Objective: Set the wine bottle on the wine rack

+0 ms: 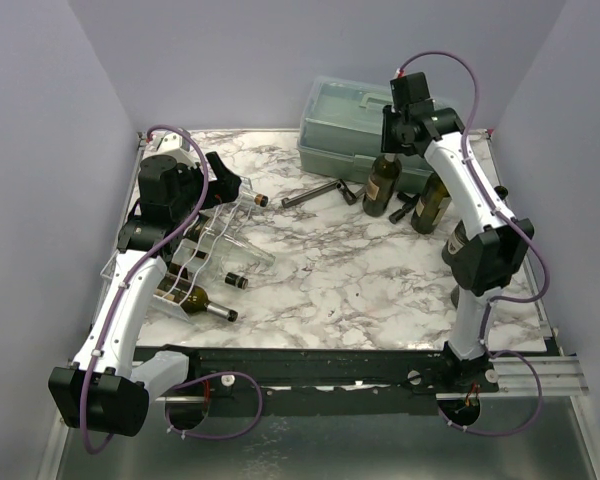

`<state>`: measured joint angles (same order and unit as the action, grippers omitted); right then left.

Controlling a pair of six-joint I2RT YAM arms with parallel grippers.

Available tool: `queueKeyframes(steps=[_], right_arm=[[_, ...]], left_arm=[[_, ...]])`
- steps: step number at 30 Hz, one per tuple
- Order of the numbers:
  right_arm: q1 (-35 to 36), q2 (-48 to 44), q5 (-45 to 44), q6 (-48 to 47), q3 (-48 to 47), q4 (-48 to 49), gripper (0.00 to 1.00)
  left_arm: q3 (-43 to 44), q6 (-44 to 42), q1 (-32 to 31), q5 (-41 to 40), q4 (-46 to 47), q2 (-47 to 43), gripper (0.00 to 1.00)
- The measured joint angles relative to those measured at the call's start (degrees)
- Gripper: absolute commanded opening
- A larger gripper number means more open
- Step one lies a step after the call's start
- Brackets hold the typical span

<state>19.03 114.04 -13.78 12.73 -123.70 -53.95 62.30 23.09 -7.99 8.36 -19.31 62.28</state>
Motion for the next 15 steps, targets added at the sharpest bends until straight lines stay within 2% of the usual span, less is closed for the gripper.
queueKeyframes(steps=[15], right_arm=[[-0.35,-16.35,17.35,9.92,26.73,15.89,0.00]], left_arm=[[0.00,0.02,0.00,0.00,0.00,0.00,0.99]])
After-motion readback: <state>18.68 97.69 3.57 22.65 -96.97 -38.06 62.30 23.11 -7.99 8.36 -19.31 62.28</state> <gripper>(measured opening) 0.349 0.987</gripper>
